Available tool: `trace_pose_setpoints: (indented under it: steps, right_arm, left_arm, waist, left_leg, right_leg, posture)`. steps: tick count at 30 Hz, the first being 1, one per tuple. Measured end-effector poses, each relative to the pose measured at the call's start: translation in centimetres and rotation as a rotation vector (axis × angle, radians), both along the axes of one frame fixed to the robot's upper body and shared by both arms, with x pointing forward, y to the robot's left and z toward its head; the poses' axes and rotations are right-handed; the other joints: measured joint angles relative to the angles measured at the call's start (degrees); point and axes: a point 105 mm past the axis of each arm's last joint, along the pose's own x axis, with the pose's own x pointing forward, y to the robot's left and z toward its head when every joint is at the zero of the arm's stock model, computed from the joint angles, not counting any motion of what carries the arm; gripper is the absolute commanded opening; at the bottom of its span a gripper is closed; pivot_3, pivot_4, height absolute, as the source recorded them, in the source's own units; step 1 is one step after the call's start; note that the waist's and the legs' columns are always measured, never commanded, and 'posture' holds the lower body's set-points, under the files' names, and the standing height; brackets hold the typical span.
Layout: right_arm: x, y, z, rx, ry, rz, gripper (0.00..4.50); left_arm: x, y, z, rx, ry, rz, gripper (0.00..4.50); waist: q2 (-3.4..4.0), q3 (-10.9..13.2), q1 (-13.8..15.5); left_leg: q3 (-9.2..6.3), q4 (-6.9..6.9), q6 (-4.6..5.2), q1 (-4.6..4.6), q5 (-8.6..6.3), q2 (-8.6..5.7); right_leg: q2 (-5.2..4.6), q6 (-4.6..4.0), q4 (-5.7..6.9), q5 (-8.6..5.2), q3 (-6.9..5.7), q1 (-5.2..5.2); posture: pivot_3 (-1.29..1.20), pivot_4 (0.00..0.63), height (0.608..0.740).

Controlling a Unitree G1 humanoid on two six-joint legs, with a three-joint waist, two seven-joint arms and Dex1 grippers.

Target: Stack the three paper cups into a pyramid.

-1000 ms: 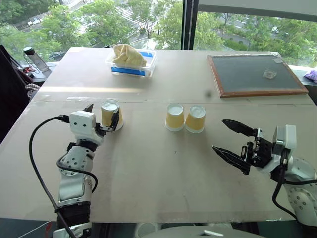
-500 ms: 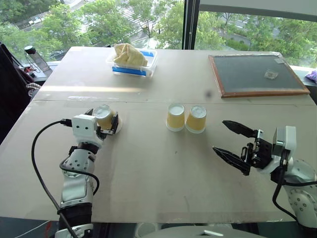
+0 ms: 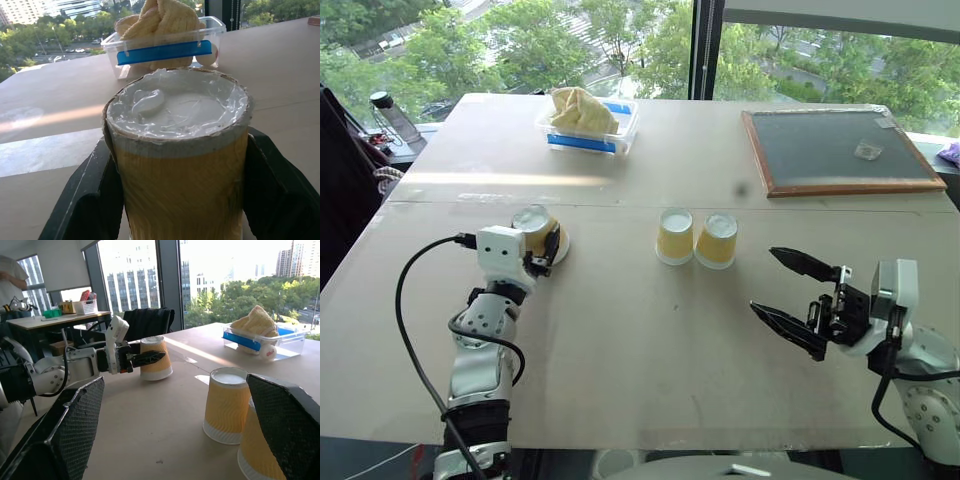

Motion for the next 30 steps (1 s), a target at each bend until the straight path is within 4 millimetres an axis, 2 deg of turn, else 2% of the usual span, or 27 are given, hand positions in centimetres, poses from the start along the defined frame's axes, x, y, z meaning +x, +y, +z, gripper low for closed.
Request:
trace_pose_setpoints:
  steps: [4, 6, 9, 11, 12, 13, 17, 21, 30]
  right_arm:
    - [-0.1, -0.1, -0.1, 0.007, 0.001, -0.012, 4.50]
    - [0.1, -0.4, 0.2, 0.032, -0.013, -0.049, 4.50]
    - [0.5, -1.0, 0.9, 0.128, -0.058, -0.137, 4.50]
    - [0.3, -1.3, 0.7, 0.128, -0.073, -0.166, 4.50]
    - [0.2, -1.5, 0.5, 0.127, -0.075, -0.179, 4.50]
    - [0.0, -1.6, 0.3, 0.125, -0.077, -0.198, 4.50]
    - [-0.3, -2.0, 0.1, 0.123, -0.088, -0.226, 4.50]
    - [-0.4, -2.3, -0.1, 0.126, -0.095, -0.265, 4.50]
    - [-0.8, -2.5, -0.3, 0.130, -0.113, -0.304, 4.50]
  left_arm:
    - [1.3, -0.6, 3.1, 0.031, -0.070, -0.056, 2.83]
    - [2.4, -1.9, 6.2, 0.032, -0.130, -0.146, 2.83]
    - [4.1, -7.2, 9.1, 0.000, -0.105, -0.452, 2.83]
    - [4.1, -11.0, 11.5, 0.037, -0.097, -0.669, 2.83]
    - [3.9, -12.5, 12.2, 0.060, -0.092, -0.753, 2.83]
    - [3.4, -14.9, 12.6, 0.111, -0.070, -0.882, 2.83]
    - [3.0, -18.0, 11.8, 0.119, 0.006, -1.054, 2.83]
    - [3.1, -18.5, 11.2, 0.071, 0.055, -1.124, 2.83]
    - [2.9, -18.9, 9.4, 0.089, 0.129, -1.201, 2.83]
  waist:
    - [-0.02, 0.0, 0.4]
    - [-0.01, 0.0, 0.2]
    - [-0.12, 0.1, 0.6]
    - [-0.11, 0.1, 0.4]
    - [-0.10, 0.1, 0.1]
    - [-0.08, 0.1, -0.1]
    - [0.03, 0.1, -1.5]
    - [0.07, 0.2, -1.6]
    - [0.07, 0.2, -1.1]
  left_leg:
    - [-0.02, 0.02, 0.00, -0.07, 0.00, -0.01]
    - [0.03, 0.00, 0.00, -0.06, 0.00, -0.09]
    - [-0.22, 0.11, -0.01, -0.30, 0.01, -0.18]
    - [-0.17, 0.09, -0.01, -0.31, 0.01, -0.24]
    - [-0.09, 0.08, -0.01, -0.25, 0.01, -0.24]
    - [-0.04, 0.03, -0.01, -0.24, 0.01, -0.24]
    - [0.04, -0.04, 0.00, -0.23, 0.00, -0.18]
    - [0.02, -0.06, 0.00, -0.28, 0.00, -0.13]
    - [0.08, 0.05, 0.00, -0.38, 0.00, -0.17]
  right_leg:
    - [0.00, 0.00, 0.00, 0.00, -0.12, 0.00]
    - [-0.02, 0.00, -0.02, 0.00, -0.04, 0.01]
    - [0.01, 0.01, -0.06, 0.00, -0.34, -0.03]
    - [0.00, 0.01, -0.07, 0.00, -0.27, -0.03]
    - [0.00, 0.02, -0.07, 0.00, -0.20, -0.03]
    - [0.01, 0.03, -0.08, -0.01, -0.16, -0.05]
    - [0.08, 0.03, -0.04, -0.02, -0.04, -0.18]
    - [0.16, 0.01, 0.08, -0.03, 0.01, -0.31]
    - [0.12, 0.04, 0.01, -0.02, 0.09, -0.31]
  posture:
    - [0.00, 0.150, 0.740]
    - [0.00, 0.150, 0.740]
    - [0.00, 0.150, 0.740]
    - [0.00, 0.150, 0.740]
    - [0.00, 0.150, 0.740]
    - [0.00, 0.150, 0.740]
    - [0.00, 0.150, 0.740]
    - [0.00, 0.150, 0.740]
    - [0.00, 0.150, 0.740]
